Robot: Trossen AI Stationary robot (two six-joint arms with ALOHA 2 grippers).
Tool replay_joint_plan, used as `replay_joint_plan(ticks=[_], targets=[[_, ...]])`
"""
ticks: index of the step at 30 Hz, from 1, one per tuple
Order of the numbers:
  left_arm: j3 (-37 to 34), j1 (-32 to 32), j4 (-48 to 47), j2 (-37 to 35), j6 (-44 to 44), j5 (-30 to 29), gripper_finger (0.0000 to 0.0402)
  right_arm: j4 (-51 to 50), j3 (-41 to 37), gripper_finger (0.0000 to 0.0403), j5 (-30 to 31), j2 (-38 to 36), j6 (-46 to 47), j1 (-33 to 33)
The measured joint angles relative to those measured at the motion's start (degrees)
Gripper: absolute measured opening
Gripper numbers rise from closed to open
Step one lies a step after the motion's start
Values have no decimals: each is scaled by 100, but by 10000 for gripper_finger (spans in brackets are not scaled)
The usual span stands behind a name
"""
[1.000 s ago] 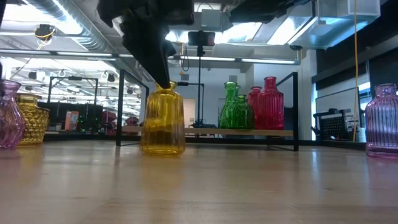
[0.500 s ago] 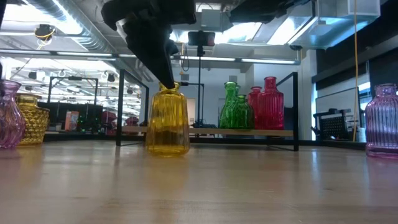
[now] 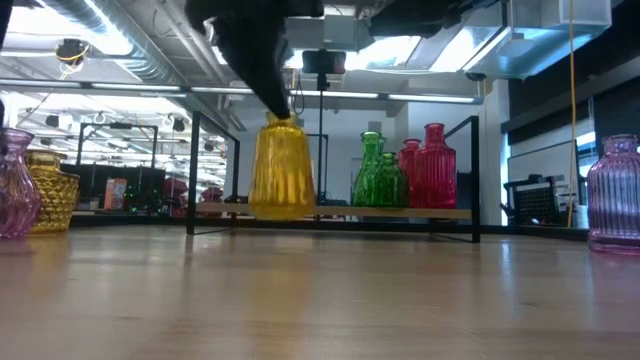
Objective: Sort vases onto shelf
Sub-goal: Put the top yellow vase on the shelf
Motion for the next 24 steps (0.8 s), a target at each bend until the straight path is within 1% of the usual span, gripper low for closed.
replay_joint_plan(ticks=[4,9,13,20,24], targets=[[360,72,-279,-4,163,-311,6,-193,0,166,2,-193,46,3],[743,363,-492,-6,372,-459,5,-761,0,166,9,-619,396,3],[1012,652,-552,-15,592,-469,5,-1078,0,166,-39,-823,578,3],[1471,1276,-660,-15,1020,-443,5,-1275,0,166,-44,-840,693,3],[1659,1753,-756,-26,1197,-263,5,-1310,0,166,-44,-840,708,3]])
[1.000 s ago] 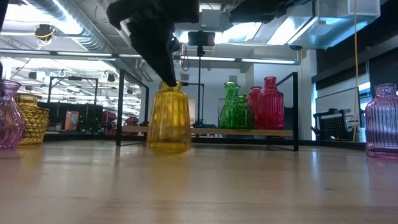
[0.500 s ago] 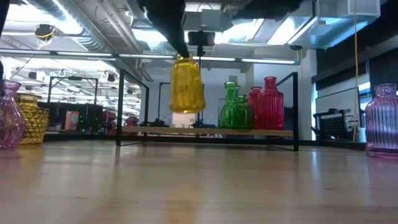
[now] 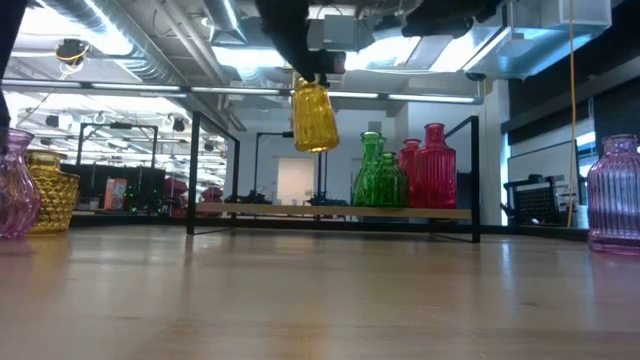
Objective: Sort vases onto shelf
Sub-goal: Put the top yellow vase on the shelf
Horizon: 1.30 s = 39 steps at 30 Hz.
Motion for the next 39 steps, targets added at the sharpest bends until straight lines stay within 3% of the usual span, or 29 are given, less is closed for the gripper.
replay_joint_plan(ticks=[7,17,26,39], targets=[[35,808,209,184,180,394,5,6,0,166,0,0,0,-2],[878,1356,-50,1143,671,468,7,13,0,166,105,2,-4,-7],[1047,1630,48,1608,892,771,9,-64,0,166,103,2,-4,-7],[1016,1803,437,1729,926,1073,10,-27,0,166,103,2,-2,-7]])
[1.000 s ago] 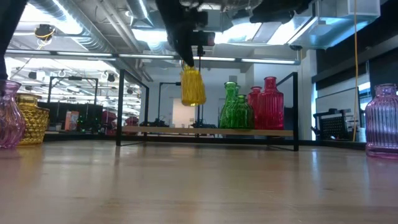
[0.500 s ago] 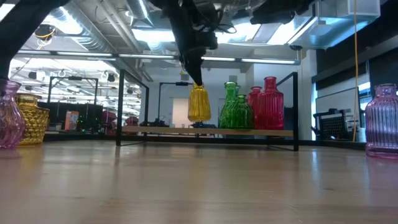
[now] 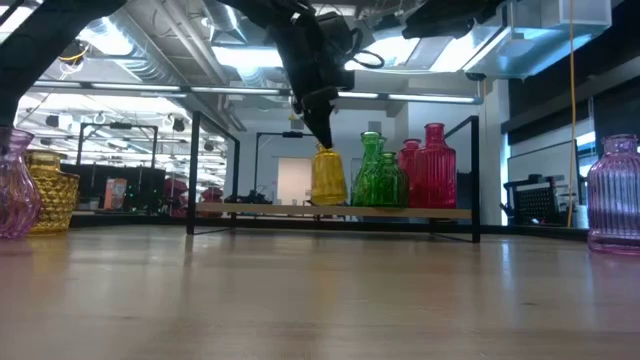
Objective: Sort vases onto shelf
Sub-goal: Put the top yellow vase on the shelf
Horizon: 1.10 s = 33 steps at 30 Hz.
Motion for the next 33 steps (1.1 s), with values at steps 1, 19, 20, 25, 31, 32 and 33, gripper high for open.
replay_joint_plan(ticks=[1,19,20,25,31,32,33], targets=[[0,2,14,0,-1,14,10,-3,0,166,0,0,0,0],[3,31,190,150,-70,-57,10,2,0,166,0,0,0,0],[11,31,210,158,-70,-71,12,2,0,166,0,0,0,0],[11,27,302,214,-74,-48,38,0,0,166,0,0,-2,0],[11,-2,288,221,-70,-65,81,0,0,166,0,0,0,0],[11,-2,287,221,-70,-65,87,0,0,166,-2,0,0,0],[11,-6,288,221,-71,-65,91,0,0,166,0,0,0,0]])
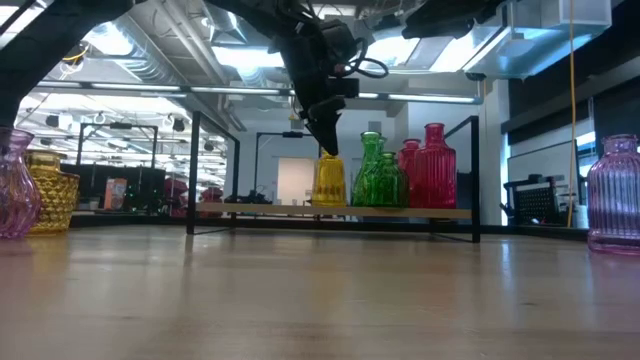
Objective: Sort vases onto shelf
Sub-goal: Put the top yellow vase on the shelf, then put the top yellow vase on the shelf aligned with the other yellow vase
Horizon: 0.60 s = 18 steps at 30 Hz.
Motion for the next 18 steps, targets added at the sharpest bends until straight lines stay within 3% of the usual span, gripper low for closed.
replay_joint_plan(ticks=[9,18], targets=[[-11,-87,5,-191,2,-253,100,1,0,166,-2,0,-1,0],[-11,-395,-669,-1180,-68,-442,101,5,0,166,-1,2,-2,0]])
